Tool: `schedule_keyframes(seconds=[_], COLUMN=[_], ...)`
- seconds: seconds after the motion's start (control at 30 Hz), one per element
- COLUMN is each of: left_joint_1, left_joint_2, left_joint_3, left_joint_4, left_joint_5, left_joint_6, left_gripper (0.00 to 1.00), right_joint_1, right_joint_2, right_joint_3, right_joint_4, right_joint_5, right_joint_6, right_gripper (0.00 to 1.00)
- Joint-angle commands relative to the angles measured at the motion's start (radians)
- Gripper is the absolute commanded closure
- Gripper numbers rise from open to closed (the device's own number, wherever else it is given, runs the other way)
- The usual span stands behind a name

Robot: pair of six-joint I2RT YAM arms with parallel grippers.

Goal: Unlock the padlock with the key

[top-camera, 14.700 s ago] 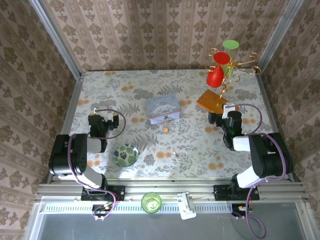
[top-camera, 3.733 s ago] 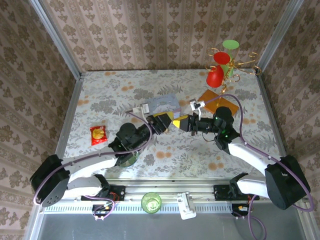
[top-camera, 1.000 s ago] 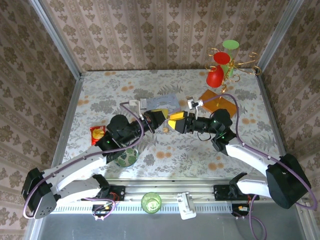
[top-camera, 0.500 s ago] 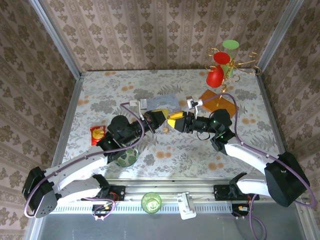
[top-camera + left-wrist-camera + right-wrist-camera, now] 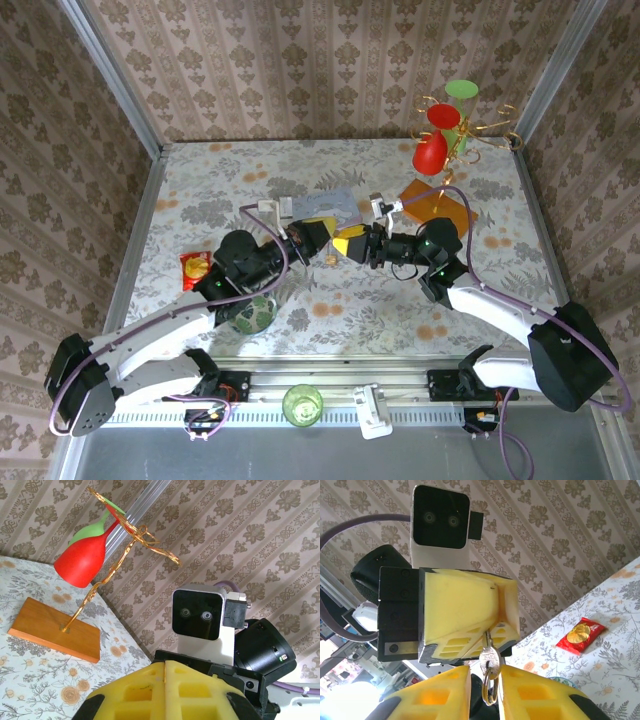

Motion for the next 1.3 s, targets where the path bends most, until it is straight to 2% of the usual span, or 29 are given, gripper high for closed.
schedule_keyframes(seconds=[0.0, 0.27, 0.4, 0.6, 1.03, 1.1, 1.17, 1.2, 1.27], left_joint_1=[0.011, 0.015, 0.016, 0.028, 0.032, 0.030, 0.025, 0.025, 0.024], left_joint_2=[-0.015, -0.012, -0.032, -0.052, -0.036, -0.031, -0.028, -0.026, -0.023], left_joint_3=[0.003, -0.021, -0.045, -0.058, -0.085, -0.081, -0.083, -0.083, -0.080], left_joint_4=[-0.016, -0.001, 0.012, 0.020, 0.079, 0.075, 0.098, 0.108, 0.122], left_joint_5=[0.025, 0.021, 0.003, 0.000, -0.005, -0.020, -0.021, -0.021, -0.017], left_joint_6=[0.027, 0.018, 0.018, 0.008, -0.025, -0.028, -0.029, -0.032, -0.040], left_gripper=[1.00, 1.00, 1.00, 1.00, 1.00, 1.00, 1.00, 1.00, 1.00], right_joint_1=[0.005, 0.005, 0.005, 0.005, 0.005, 0.006, 0.015, 0.018, 0.022], right_joint_2=[0.006, 0.011, 0.028, 0.042, 0.024, 0.024, 0.024, 0.020, 0.015], right_joint_3=[0.033, 0.045, 0.056, 0.053, 0.036, 0.042, 0.044, 0.044, 0.039], right_joint_4=[0.052, 0.033, 0.054, 0.076, 0.039, 0.031, 0.031, 0.026, 0.023], right_joint_5=[0.000, -0.003, -0.016, -0.019, -0.009, -0.011, -0.025, -0.024, -0.016], right_joint_6=[0.003, -0.004, 0.013, 0.022, 0.007, 0.007, -0.001, -0.008, -0.019], right_gripper=[0.81, 0.80, 0.84, 1.00, 1.00, 0.85, 0.76, 0.74, 0.76])
